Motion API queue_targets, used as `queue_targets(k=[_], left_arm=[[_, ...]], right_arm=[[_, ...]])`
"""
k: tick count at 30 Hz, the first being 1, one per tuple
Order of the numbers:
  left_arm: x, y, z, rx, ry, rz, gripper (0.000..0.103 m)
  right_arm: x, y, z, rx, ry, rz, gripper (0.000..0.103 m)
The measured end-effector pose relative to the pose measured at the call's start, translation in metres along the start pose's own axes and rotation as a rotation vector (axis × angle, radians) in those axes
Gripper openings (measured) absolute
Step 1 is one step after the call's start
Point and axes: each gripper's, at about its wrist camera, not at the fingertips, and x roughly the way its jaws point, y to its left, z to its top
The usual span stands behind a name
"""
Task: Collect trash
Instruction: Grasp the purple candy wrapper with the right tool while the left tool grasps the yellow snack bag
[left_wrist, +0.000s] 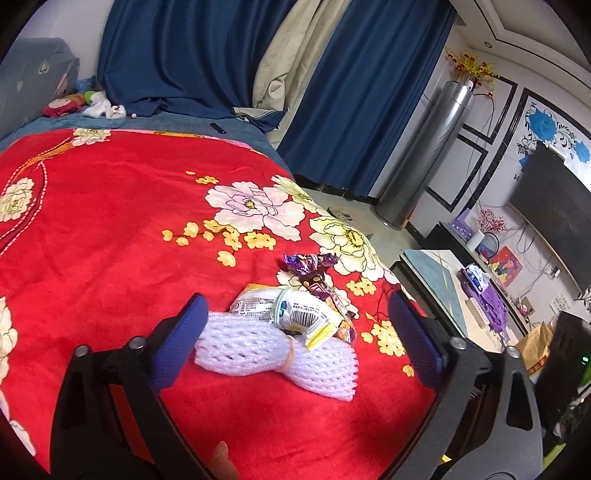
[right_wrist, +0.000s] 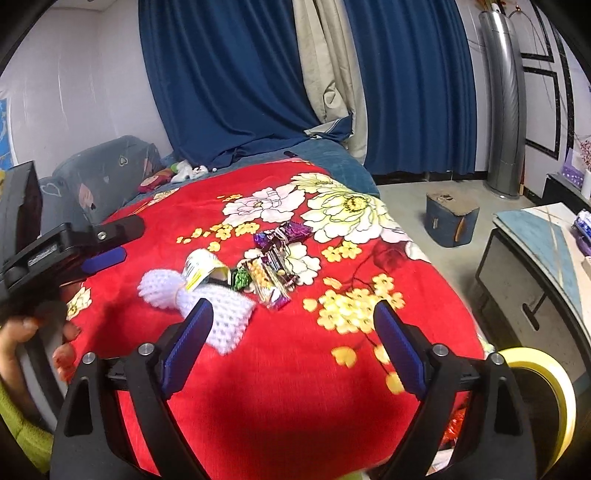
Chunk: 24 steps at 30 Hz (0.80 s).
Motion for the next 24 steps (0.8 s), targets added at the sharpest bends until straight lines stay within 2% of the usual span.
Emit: queue_targets(k=[5,6,11,14,17,21,23,24], left_arm=[[0.01,0.012,0.011,-0.075,0.039,-0.041,0.064],[0.014,0.015,0.015,-0.09,0.058,-0.047,0.063],[0.032,0.018,0.022,-0.123,0.12,-0.062,0.062],[0.046,0.016,0.021,-0.131,0.174,-0.074,0.061],[0.061,0.018,0.014,-0.18,0.218,-0.097,0.061],[0.076,0.019,0.004,-0.183,0.265,-0.053,0.061],[0.079,0.021,0.0,-0.183,0.276,-0.022,0.061],[0.08,0.024,-0.002,-0.187,0.279,-0.014,0.061]], right_arm=[[0.032,0.001,0.011,0.02,0.047,0.045,0.07],[0.038,0.003,0.012,0.021,0.057,0.057,0.067],[0.07,0.007,0.018,0.011,0.113,0.071,0.058],[0.089,0.003,0.015,0.043,0.165,0.086,0.055],[0.1,0.001,0.01,0.078,0.2,0.108,0.05],[0.111,-0.001,0.005,0.106,0.231,0.127,0.044],[0.113,-0.001,0.003,0.113,0.229,0.13,0.033],[0.113,0.0,0.002,0.109,0.232,0.13,0.031]])
